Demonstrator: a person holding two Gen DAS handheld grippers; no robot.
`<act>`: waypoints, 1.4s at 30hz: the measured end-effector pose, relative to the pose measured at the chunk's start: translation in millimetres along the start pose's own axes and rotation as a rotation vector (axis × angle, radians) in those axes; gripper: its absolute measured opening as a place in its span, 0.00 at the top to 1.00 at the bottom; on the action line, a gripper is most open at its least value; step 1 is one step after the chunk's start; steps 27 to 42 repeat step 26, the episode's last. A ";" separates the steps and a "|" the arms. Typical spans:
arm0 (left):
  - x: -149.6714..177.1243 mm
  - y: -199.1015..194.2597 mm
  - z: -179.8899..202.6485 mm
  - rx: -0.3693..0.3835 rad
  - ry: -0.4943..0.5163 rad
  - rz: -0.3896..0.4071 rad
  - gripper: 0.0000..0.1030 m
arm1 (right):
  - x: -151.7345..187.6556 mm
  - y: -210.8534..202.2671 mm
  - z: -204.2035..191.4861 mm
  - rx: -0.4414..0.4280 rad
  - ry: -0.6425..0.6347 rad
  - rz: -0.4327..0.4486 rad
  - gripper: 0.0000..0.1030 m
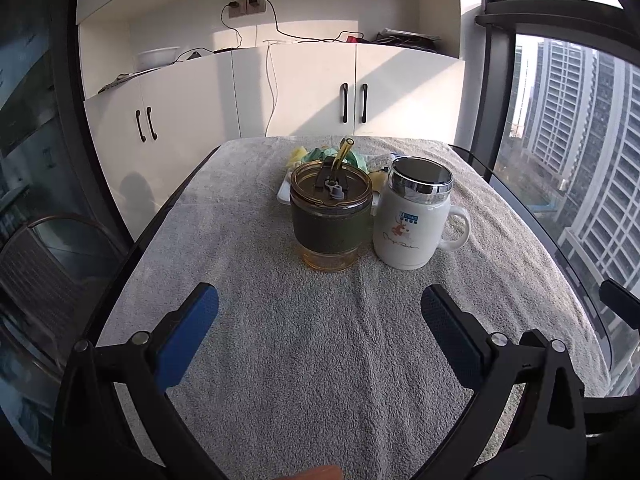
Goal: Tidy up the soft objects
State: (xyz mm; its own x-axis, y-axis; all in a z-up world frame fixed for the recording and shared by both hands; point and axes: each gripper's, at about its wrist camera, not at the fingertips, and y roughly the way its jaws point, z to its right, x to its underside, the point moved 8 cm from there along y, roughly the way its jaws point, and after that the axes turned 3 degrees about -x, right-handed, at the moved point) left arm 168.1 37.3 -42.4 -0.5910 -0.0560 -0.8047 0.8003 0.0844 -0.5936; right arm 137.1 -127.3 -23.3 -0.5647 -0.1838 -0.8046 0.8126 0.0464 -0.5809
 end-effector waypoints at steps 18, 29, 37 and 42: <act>2.3 1.0 3.4 0.021 -0.004 -0.005 0.00 | 1.4 -1.0 -1.1 -0.002 -0.002 -0.003 0.05; 1.8 0.9 3.1 0.025 0.000 0.001 0.00 | 1.0 0.7 1.4 -0.005 -0.004 -0.001 0.06; 1.8 0.9 3.1 0.025 0.000 0.001 0.00 | 1.0 0.7 1.4 -0.005 -0.004 -0.001 0.06; 1.8 0.9 3.1 0.025 0.000 0.001 0.00 | 1.0 0.7 1.4 -0.005 -0.004 -0.001 0.06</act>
